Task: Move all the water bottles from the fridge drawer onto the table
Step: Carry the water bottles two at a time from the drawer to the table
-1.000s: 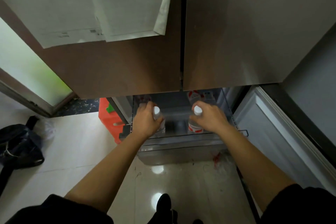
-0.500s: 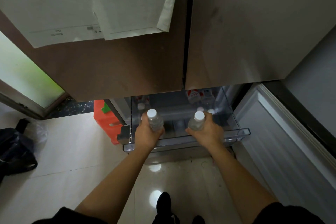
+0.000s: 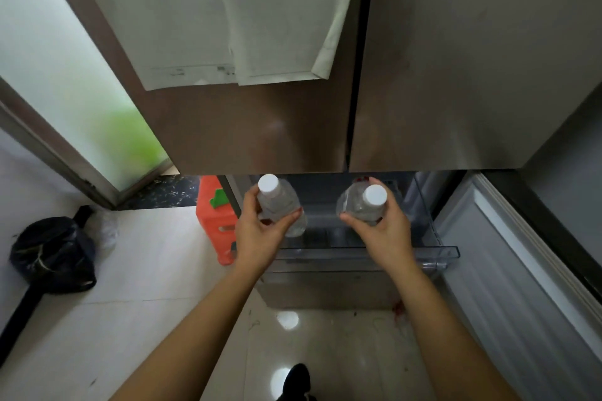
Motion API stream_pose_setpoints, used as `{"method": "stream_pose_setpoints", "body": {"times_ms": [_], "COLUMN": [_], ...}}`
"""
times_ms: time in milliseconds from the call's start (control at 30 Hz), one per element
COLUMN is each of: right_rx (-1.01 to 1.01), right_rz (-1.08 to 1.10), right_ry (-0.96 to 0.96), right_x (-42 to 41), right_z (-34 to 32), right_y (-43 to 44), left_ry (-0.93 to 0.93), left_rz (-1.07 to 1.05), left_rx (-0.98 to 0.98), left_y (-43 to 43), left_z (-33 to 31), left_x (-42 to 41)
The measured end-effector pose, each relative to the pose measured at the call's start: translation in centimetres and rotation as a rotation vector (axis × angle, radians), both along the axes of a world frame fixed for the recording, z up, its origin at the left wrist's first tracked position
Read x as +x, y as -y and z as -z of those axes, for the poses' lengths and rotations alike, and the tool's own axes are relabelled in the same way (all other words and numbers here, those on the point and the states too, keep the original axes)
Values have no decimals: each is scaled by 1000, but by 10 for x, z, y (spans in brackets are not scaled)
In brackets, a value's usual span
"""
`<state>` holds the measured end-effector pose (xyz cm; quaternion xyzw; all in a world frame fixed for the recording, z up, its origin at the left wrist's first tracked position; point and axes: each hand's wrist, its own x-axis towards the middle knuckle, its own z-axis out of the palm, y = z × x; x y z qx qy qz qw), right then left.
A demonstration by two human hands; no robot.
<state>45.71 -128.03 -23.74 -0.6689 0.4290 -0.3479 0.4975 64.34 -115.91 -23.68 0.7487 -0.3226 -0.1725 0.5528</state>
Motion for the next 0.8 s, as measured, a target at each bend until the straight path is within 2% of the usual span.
{"method": "stream_pose_setpoints", "body": {"times_ms": [200,400,567,800], "right_rx": [-97,-126,-197,-215], "right_rz": [-183,-433,-652,-879], "right_ry": [93,114,133,218], "right_x": [34,102,153,233], "right_z": [-26,-41,-58,-69], "right_y": [-37,-114,-211,-395], "left_ry": [96,154,177,189], "left_rz": [-158,-357,-526,-753], "left_rx": [-111,-102,-106,-78], "left_y": [-74,-191,-307,-509], "left_z": [-52,-73,-87,-95], "left_x": [0,17,37,60]}}
